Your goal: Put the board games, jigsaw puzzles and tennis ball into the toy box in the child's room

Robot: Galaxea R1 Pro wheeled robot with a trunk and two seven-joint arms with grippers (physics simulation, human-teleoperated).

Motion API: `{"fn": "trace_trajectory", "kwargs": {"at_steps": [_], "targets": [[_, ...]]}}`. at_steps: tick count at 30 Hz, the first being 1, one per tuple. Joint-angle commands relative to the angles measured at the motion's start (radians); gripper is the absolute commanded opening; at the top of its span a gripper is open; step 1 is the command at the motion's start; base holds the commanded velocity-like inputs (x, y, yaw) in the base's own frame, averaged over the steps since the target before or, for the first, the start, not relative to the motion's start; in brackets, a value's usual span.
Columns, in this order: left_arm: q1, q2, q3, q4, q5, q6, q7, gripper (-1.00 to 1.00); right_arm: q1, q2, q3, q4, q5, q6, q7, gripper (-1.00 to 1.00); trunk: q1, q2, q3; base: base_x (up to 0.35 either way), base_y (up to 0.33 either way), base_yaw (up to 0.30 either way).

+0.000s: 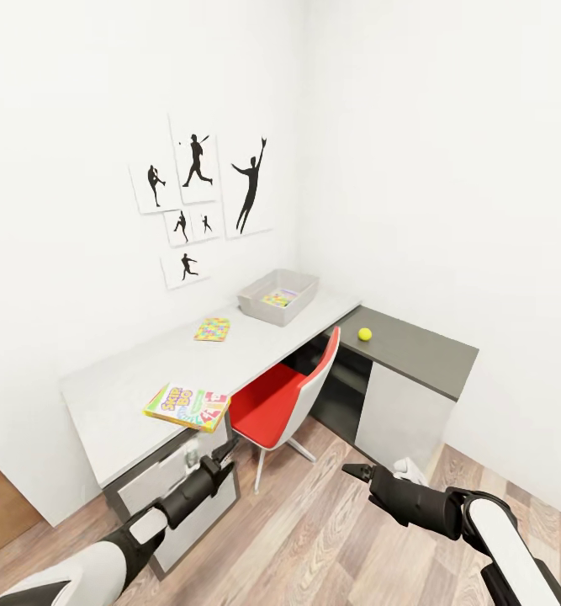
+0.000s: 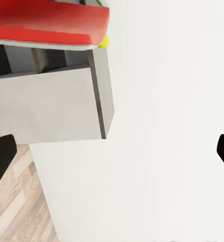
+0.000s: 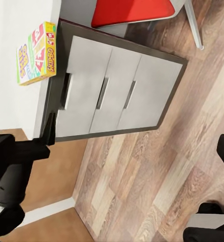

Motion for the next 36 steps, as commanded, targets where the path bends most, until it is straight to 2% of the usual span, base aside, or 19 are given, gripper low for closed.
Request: {"fn": "trace_trajectory", "kwargs": {"at_steps": [1, 3, 5, 14, 16, 17, 19, 21, 28, 36], "targets": [[0.001, 0.000, 0.006, 0.000, 0.011, -0.003, 0.009, 1.00, -0.001, -0.001, 0.001, -0.001, -0.010, 0.000, -0.010, 1.00, 0.001, -0.002, -0.002, 0.000, 0.000, 0.000], [0.006, 0.000, 0.006, 0.000, 0.047, -0.038, 0.047, 1.00, -0.001, 0.000, 0.002, -0.002, -0.010, 0.001, -0.010, 1.00, 0.001, -0.002, -0.002, 0.000, 0.000, 0.000], [0.008, 0.000, 0.006, -0.001, 0.061, -0.054, 0.070, 1.00, -0.001, 0.000, 0.006, -0.003, -0.010, 0.002, -0.010, 1.00, 0.001, -0.002, -0.002, 0.000, 0.000, 0.000], [0.009, 0.004, 0.016, -0.001, 0.073, -0.062, 0.119, 1.00, -0.001, 0.010, 0.013, -0.004, -0.010, 0.004, -0.012, 1.00, 0.001, -0.002, -0.002, 0.000, 0.000, 0.000], [0.009, 0.004, 0.042, -0.001, 0.073, -0.064, 0.120, 1.00, -0.001, 0.011, 0.013, -0.004, -0.010, 0.004, -0.012, 1.00, 0.001, -0.002, -0.002, 0.000, 0.000, 0.000], [0.009, 0.003, 0.076, -0.001, 0.072, -0.065, 0.121, 1.00, -0.001, 0.012, 0.014, -0.004, -0.010, 0.004, -0.012, 1.00, 0.001, -0.002, -0.002, 0.000, 0.000, 0.000], [0.009, 0.004, 0.116, -0.001, 0.070, -0.065, 0.121, 1.00, -0.001, 0.012, 0.014, -0.004, -0.010, 0.004, -0.012, 1.00, 0.001, -0.002, -0.002, 0.000, 0.000, 0.000], [0.009, 0.004, 0.131, -0.001, 0.069, -0.066, 0.121, 1.00, -0.001, 0.013, 0.014, -0.004, -0.010, 0.004, -0.012, 1.00, 0.001, -0.002, -0.002, 0.000, 0.000, 0.000], [0.009, 0.001, 0.132, -0.001, 0.055, -0.069, 0.123, 1.00, -0.001, 0.010, 0.013, -0.004, -0.010, 0.004, -0.012, 1.00, 0.001, -0.002, -0.002, 0.000, 0.000, 0.000], [0.010, 0.001, 0.133, -0.001, 0.057, -0.076, 0.169, 1.00, -0.001, 0.009, 0.012, -0.004, -0.010, 0.004, -0.012, 1.00, 0.001, -0.002, -0.002, 0.000, 0.000, 0.000]]}}
